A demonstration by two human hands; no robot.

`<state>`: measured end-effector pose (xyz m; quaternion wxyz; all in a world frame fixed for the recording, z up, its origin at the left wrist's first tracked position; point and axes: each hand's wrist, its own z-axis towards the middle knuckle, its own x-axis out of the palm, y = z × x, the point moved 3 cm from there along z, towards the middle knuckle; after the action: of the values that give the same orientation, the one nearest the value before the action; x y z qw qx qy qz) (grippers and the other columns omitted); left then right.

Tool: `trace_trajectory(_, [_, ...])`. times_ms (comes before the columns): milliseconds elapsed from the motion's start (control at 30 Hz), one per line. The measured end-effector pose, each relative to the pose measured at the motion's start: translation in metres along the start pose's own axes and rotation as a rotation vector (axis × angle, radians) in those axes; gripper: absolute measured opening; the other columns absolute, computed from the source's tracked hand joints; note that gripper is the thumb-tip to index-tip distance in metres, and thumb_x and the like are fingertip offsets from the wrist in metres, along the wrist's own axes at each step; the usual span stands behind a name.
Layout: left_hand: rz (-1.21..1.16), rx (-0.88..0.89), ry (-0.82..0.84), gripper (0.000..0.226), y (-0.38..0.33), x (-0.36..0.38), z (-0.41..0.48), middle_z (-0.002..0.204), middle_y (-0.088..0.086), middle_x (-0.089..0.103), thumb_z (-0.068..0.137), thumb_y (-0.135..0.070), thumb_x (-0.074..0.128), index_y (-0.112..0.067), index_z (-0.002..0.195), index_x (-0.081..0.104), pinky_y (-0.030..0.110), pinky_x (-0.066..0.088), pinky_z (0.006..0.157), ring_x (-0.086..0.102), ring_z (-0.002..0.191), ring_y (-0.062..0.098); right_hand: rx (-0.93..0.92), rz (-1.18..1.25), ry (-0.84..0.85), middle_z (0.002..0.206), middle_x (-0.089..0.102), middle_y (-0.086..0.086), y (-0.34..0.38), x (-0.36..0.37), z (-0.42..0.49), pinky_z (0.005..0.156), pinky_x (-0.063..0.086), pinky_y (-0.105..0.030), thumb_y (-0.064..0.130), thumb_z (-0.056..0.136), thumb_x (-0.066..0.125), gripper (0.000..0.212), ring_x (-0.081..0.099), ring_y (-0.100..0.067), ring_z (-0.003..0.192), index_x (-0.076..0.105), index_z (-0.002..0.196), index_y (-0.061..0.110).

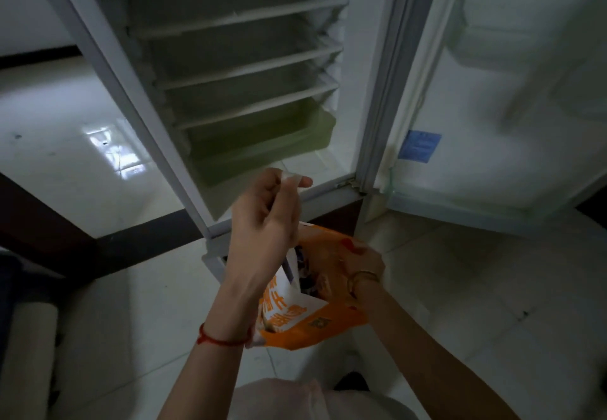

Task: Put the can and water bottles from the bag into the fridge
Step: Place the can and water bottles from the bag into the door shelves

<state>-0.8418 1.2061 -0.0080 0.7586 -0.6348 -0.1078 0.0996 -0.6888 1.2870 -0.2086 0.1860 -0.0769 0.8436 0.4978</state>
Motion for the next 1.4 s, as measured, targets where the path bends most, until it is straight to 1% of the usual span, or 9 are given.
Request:
trace_trajectory(133, [-0.006, -0.014, -0.091, 0.025, 0.004, 0.025, 0.018, 0.051, -0.007, 0.034, 0.105, -0.016, 0.042, -0.005, 0.099, 0.064, 0.022, 0.028, 0.043, 0.029, 0.044, 0.010, -0.146, 0.008, 0.033, 0.082, 0.067, 0.000, 0.021, -0.021, 0.013, 0.047, 0.034, -0.005, 0.025, 0.090, 0.063, 0.019, 0.062, -0.015, 0.074, 0.071, 0.093, 0.008])
trace_trajectory(233, [-0.005, -0.005, -0.160, 0.025, 0.005, 0.045, 0.029, 0.052, -0.005, 0.035, 0.105, -0.014, 0.042, -0.008, 0.097, 0.065, 0.021, 0.030, 0.043, 0.030, 0.044, 0.009, -0.258, -0.013, 0.045, 0.075, 0.064, 0.006, 0.026, -0.036, 0.027, 0.054, 0.036, 0.005, 0.027, 0.079, 0.073, 0.017, 0.062, -0.011, 0.074, 0.070, 0.088, 0.013])
trace_trajectory(333, [-0.001, 0.009, -0.203, 0.025, 0.007, 0.066, 0.039, 0.053, -0.004, 0.036, 0.104, -0.014, 0.042, -0.005, 0.099, 0.065, 0.019, 0.032, 0.044, 0.032, 0.044, 0.008, -0.397, -0.045, 0.045, 0.065, 0.061, 0.010, 0.032, -0.063, 0.040, 0.053, 0.039, -0.006, 0.051, 0.067, 0.064, 0.033, 0.054, -0.001, 0.063, 0.067, 0.077, 0.020])
trace_trajectory(400, [0.001, 0.020, -0.202, 0.025, 0.007, 0.081, 0.046, 0.053, -0.003, 0.036, 0.104, -0.013, 0.042, -0.003, 0.100, 0.064, 0.019, 0.032, 0.044, 0.032, 0.044, 0.009, -0.508, -0.065, 0.023, 0.058, 0.054, 0.013, 0.035, -0.084, 0.048, 0.054, 0.039, -0.010, 0.051, 0.066, 0.068, 0.024, 0.053, 0.000, 0.060, 0.056, 0.067, 0.031])
trace_trajectory(567, [-0.004, 0.033, -0.209, 0.025, 0.008, 0.110, 0.063, 0.056, 0.003, 0.034, 0.104, -0.011, 0.042, -0.005, 0.096, 0.065, 0.018, 0.030, 0.044, 0.031, 0.045, 0.008, -0.627, 0.001, -0.042, 0.077, 0.073, 0.012, 0.040, -0.132, 0.067, 0.071, 0.054, -0.017, 0.029, 0.070, 0.082, 0.024, 0.068, 0.000, 0.079, 0.071, 0.090, 0.022])
trace_trajectory(867, [0.023, 0.025, -0.179, 0.026, 0.017, 0.131, 0.083, 0.059, 0.002, 0.033, 0.103, -0.014, 0.044, -0.012, 0.092, 0.067, 0.019, 0.027, 0.044, 0.029, 0.047, 0.008, -0.787, -0.079, -0.193, 0.084, 0.075, 0.005, 0.078, -0.191, 0.076, 0.071, 0.059, -0.040, 0.038, 0.072, 0.079, 0.034, 0.071, -0.016, 0.081, 0.070, 0.103, 0.028])
trace_trajectory(1100, [0.014, -0.006, -0.162, 0.025, 0.022, 0.130, 0.099, 0.053, -0.003, 0.031, 0.103, -0.013, 0.045, -0.008, 0.091, 0.067, 0.020, 0.025, 0.043, 0.026, 0.045, 0.009, -0.812, 0.045, -0.350, 0.087, 0.072, 0.005, 0.120, -0.229, 0.086, 0.077, 0.058, -0.037, 0.034, 0.075, 0.076, 0.035, 0.071, -0.014, 0.080, 0.071, 0.106, 0.019])
trace_trajectory(1267, [0.021, -0.006, -0.114, 0.026, 0.021, 0.129, 0.109, 0.054, 0.000, 0.030, 0.103, -0.014, 0.045, -0.008, 0.092, 0.067, 0.022, 0.023, 0.043, 0.024, 0.046, 0.011, -0.854, -0.015, -0.468, 0.084, 0.069, 0.010, 0.148, -0.239, 0.095, 0.074, 0.053, -0.021, 0.041, 0.077, 0.069, 0.035, 0.070, -0.011, 0.078, 0.070, 0.104, 0.019])
trace_trajectory(1400, [0.020, -0.007, -0.084, 0.026, 0.022, 0.127, 0.113, 0.055, 0.001, 0.030, 0.104, -0.014, 0.044, -0.008, 0.093, 0.067, 0.021, 0.024, 0.043, 0.025, 0.046, 0.010, -0.864, -0.167, -0.523, 0.088, 0.075, 0.001, 0.154, -0.222, 0.116, 0.072, 0.057, -0.036, 0.050, 0.079, 0.063, 0.039, 0.072, -0.021, 0.077, 0.067, 0.107, 0.023])
